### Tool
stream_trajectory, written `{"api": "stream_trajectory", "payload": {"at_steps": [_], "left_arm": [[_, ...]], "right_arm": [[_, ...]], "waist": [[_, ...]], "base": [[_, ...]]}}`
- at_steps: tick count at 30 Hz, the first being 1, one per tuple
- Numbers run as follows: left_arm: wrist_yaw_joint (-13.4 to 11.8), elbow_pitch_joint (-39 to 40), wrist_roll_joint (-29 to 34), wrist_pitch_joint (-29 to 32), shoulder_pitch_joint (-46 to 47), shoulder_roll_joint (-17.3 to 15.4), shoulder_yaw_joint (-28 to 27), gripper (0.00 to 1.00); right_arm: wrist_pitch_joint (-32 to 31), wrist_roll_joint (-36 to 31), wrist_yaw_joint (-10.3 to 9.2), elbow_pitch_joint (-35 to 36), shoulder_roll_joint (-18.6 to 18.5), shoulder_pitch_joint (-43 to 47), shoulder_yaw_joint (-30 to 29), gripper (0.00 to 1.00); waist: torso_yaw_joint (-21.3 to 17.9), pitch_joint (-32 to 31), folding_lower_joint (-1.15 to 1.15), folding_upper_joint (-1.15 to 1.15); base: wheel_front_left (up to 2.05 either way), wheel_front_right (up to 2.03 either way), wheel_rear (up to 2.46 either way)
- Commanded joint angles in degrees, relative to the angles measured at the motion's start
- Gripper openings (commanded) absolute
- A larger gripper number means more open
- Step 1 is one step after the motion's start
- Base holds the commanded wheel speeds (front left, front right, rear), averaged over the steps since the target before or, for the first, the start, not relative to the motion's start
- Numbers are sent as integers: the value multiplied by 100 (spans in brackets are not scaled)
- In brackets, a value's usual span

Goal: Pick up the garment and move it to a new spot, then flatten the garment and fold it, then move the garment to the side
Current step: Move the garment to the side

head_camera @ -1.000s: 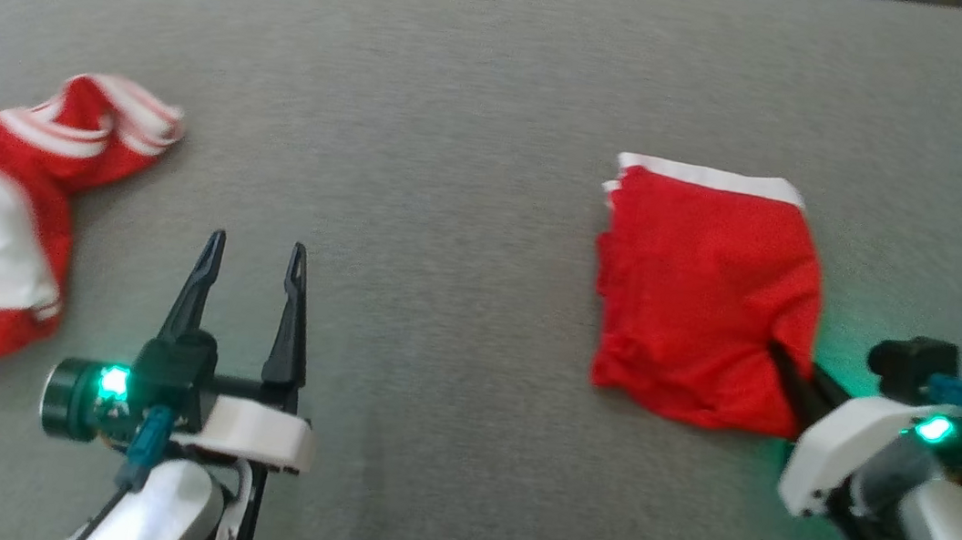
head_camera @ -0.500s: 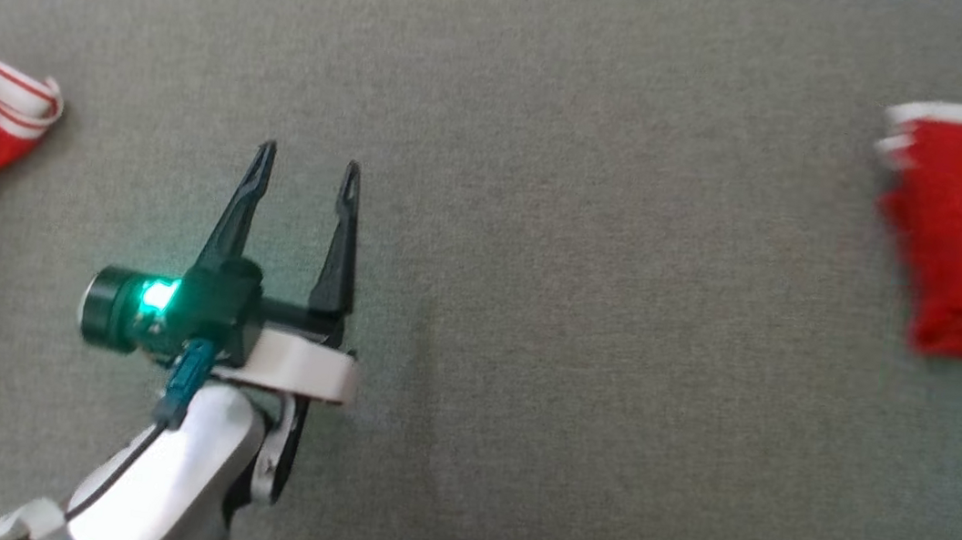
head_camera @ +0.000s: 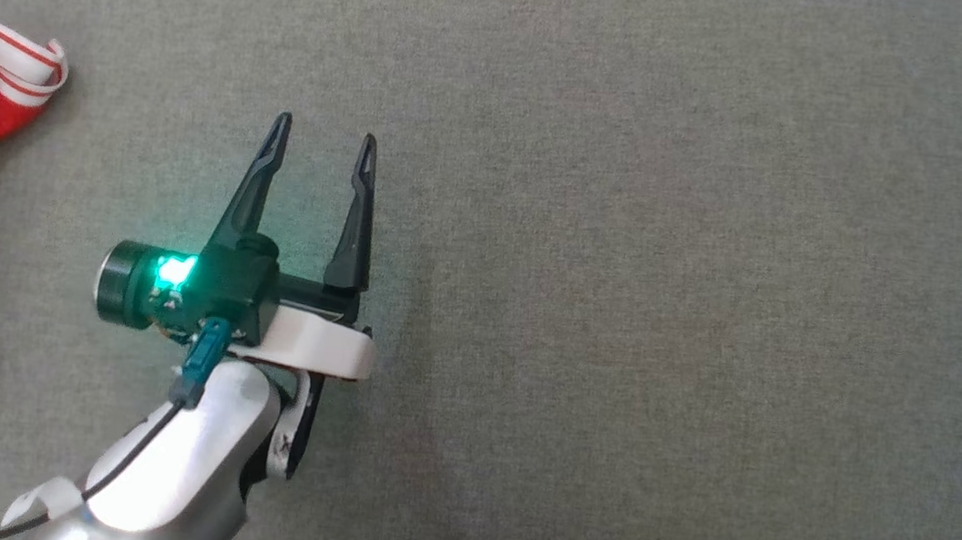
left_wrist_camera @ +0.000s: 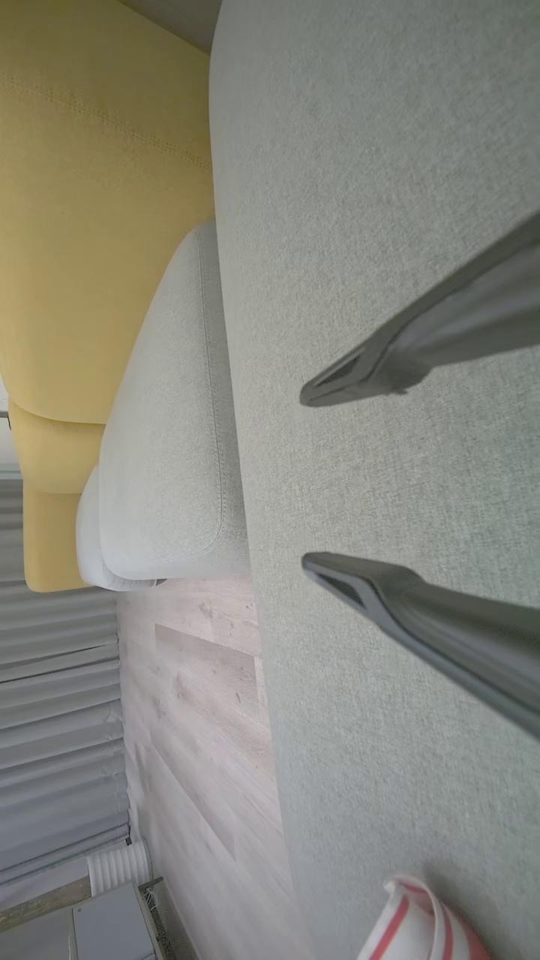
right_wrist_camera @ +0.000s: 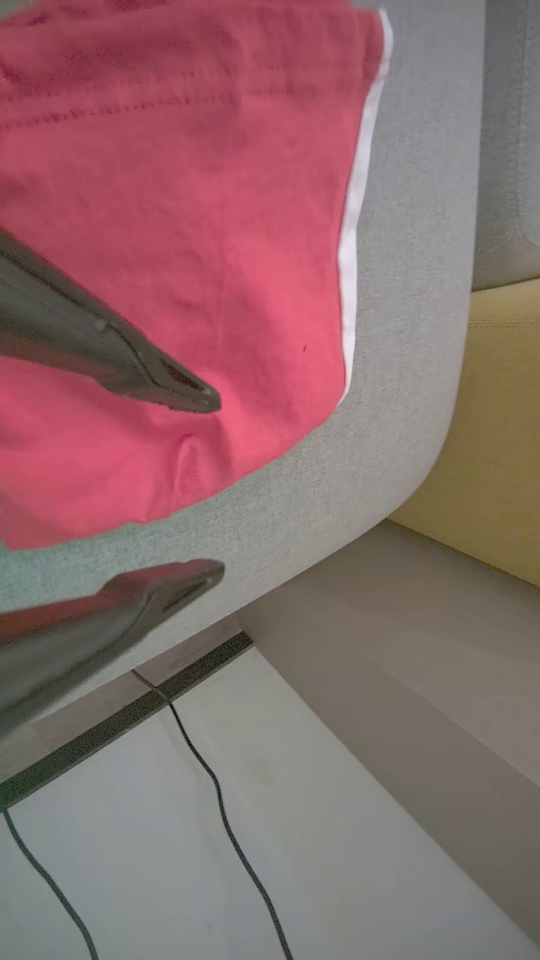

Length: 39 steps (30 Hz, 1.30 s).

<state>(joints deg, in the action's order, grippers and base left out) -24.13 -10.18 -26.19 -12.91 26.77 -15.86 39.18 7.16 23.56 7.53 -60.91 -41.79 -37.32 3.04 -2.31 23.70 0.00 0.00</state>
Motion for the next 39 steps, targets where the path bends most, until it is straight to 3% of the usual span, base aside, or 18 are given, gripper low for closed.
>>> {"api": "stream_trajectory", "payload": {"at_steps": [1,6,10,16,23,30,39], "left_arm": [[0,107,-21,-82,109,-85,-238,100],[-54,58,-136,-127,-105,-132,-395,100],[-101,49,-218,-150,-353,-234,-518,100],[-173,73,-306,-169,-671,-379,-668,100],[-309,169,-319,-159,-955,-672,-846,100],[-476,384,-382,99,-1292,-941,-908,100],[-585,558,-539,339,-1821,-1107,-880,100]], "right_arm": [[304,-97,-4,-20,-75,51,-51,100],[644,-195,-4,177,300,154,-238,100],[750,-440,-4,899,824,470,-406,100],[706,-873,-4,2931,1972,1454,-652,100],[-108,-1177,-4,5250,3062,2606,-602,100],[-680,-1446,-4,6367,3515,3339,-596,100],[-1036,-1475,-4,7001,3793,4091,-448,100]], "waist": [[-2,-117,0,0],[-13,-378,0,0],[-20,-631,0,0],[61,-1015,0,0],[224,-1365,0,0],[227,-1649,0,0],[138,-1991,0,0]], "base": [[0,0,0],[0,0,0],[0,0,0],[0,0,0],[0,0,0],[0,0,0],[0,0,0]]}}
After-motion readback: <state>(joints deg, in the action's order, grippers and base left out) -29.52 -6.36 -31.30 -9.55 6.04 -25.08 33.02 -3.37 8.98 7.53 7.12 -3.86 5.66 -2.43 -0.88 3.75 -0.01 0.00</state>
